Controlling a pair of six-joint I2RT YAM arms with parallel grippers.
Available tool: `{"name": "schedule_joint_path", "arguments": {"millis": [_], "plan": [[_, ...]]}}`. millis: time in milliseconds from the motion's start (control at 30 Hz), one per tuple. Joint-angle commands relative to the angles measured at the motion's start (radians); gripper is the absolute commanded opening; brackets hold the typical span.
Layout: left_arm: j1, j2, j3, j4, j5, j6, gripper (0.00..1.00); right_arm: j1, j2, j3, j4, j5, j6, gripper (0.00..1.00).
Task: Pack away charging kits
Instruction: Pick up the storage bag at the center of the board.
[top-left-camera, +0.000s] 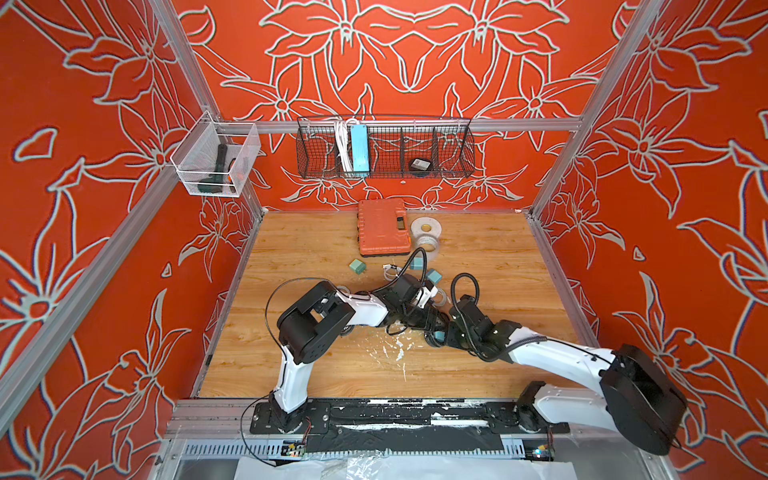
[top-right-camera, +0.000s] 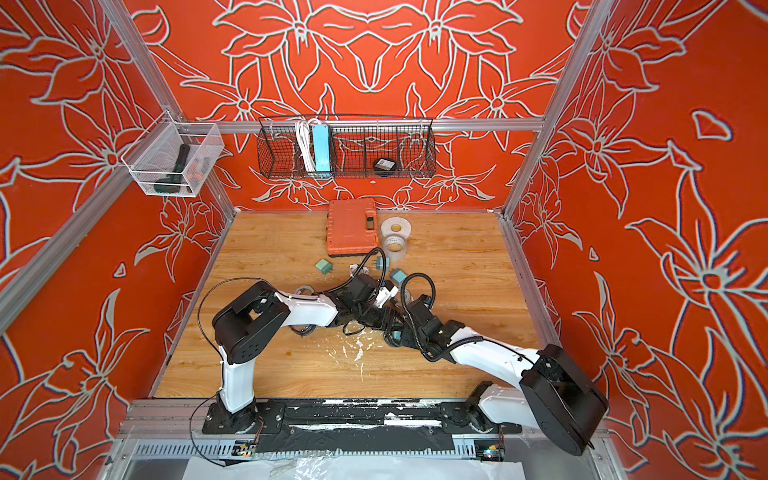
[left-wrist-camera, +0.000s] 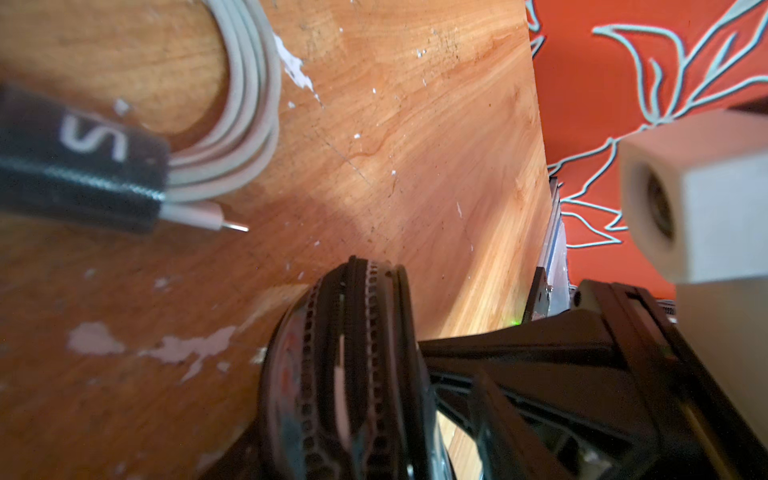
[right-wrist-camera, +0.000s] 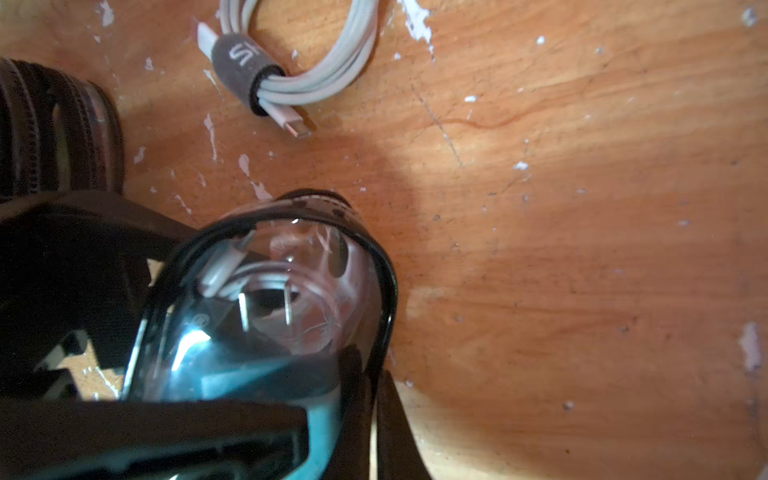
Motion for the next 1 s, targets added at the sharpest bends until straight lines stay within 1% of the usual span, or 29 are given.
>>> {"name": "schedule_joint_path", "arguments": {"millis": [0,67,233,300,367,433,500,567,733,800,967], "plan": [[0.002,0.063,-0.034,-0.221,-0.100,0.040,0.62,0.000,0.017,0.034,-0.031,0.017,-0.004,0.08],[0.002,0.059,-0.037,-0.230,-0.111,0.040,0.60,0.000,0.021,0.042,-0.033,0.020,-0.004,0.08],[0.000,0.064,-0.039,-0.233,-0.107,0.034,0.49,0.000,0.045,0.059,-0.031,0.020,-0.007,0.08],[0.000,0.065,-0.041,-0.232,-0.103,0.035,0.49,0.000,0.052,0.065,-0.031,0.020,-0.006,0.08],[0.000,0.060,-0.046,-0.228,-0.102,0.033,0.51,0.000,0.060,0.073,-0.031,0.022,-0.009,0.08],[0.000,0.053,-0.051,-0.224,-0.094,0.033,0.57,0.000,0.064,0.079,-0.034,0.028,-0.009,0.08],[0.000,0.051,-0.056,-0.216,-0.076,0.031,0.61,-0.001,0.068,0.087,-0.037,0.032,-0.008,0.08],[-0.001,0.051,-0.056,-0.214,-0.067,0.032,0.61,-0.002,0.076,0.096,-0.040,0.036,-0.011,0.08],[0.000,0.059,-0.050,-0.227,-0.072,0.032,0.50,-0.006,0.094,0.114,-0.047,0.040,-0.014,0.07],[0.000,0.058,-0.053,-0.225,-0.077,0.031,0.49,-0.006,0.097,0.119,-0.045,0.039,-0.015,0.07],[0.000,0.061,-0.049,-0.226,-0.072,0.035,0.39,-0.008,0.101,0.138,-0.057,0.043,-0.021,0.07]]}}
